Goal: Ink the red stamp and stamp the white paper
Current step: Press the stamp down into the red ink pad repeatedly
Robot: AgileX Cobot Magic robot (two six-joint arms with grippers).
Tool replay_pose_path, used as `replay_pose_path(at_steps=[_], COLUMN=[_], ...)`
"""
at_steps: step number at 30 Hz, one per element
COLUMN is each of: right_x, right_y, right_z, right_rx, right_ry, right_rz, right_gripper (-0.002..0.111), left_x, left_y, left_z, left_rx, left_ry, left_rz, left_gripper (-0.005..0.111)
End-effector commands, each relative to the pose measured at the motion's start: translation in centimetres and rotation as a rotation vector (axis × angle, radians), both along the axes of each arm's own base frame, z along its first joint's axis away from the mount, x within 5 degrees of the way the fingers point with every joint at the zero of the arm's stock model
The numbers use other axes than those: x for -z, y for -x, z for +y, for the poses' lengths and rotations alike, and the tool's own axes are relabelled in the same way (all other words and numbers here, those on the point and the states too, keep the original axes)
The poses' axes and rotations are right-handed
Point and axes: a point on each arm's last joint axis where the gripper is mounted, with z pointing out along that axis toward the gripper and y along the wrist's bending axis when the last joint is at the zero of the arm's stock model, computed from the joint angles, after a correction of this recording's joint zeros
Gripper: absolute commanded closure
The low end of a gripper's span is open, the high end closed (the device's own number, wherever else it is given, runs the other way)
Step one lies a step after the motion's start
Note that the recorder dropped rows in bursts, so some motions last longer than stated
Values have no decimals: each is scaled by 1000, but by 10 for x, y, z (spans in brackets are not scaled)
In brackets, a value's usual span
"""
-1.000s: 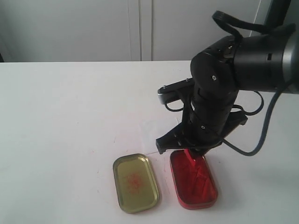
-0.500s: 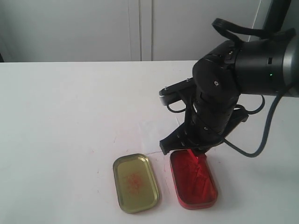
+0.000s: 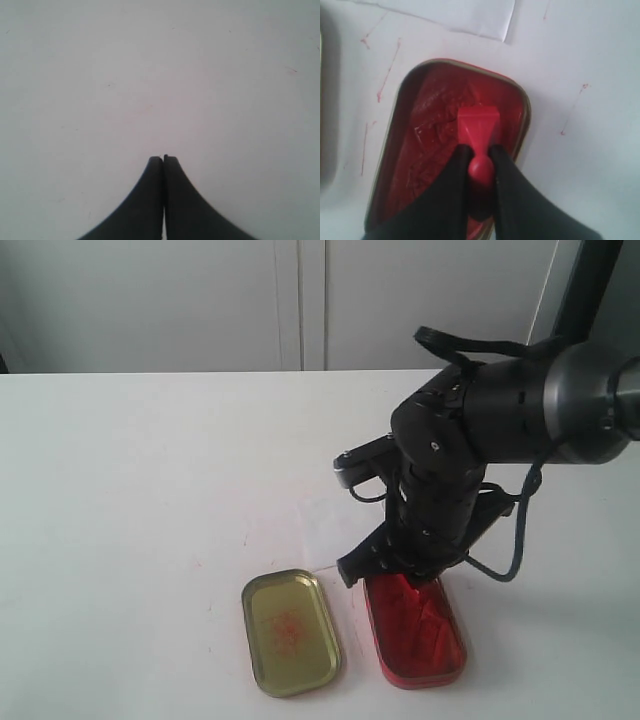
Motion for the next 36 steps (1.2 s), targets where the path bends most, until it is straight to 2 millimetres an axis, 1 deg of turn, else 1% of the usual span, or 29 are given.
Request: replay_pose_path(at_steps=[1, 6, 8, 15, 27, 36], right_x=[1, 1, 3, 13, 14, 37], right_y=[-8, -9, -8, -10, -11, -13], right_z=[-12, -13, -11, -10, -9, -7], right_rx=[51, 76, 83, 84, 83, 85], right_ry=[-1, -18, -40, -27, -36, 3], right_rz=[-11, 2, 16, 38, 26, 80], right_gripper=[108, 108, 108, 108, 108, 108], left_x=[4, 4, 4, 4, 4, 4], left_y=[1, 1, 1, 1, 1, 1], left_z=[0, 0, 0, 0, 0, 0], left_rx=[0, 0, 0, 0, 0, 0], left_ry=[-2, -2, -2, -2, -2, -2], left_rz=[20, 20, 20, 20, 20, 20], left_gripper=[107, 107, 107, 107, 107, 107])
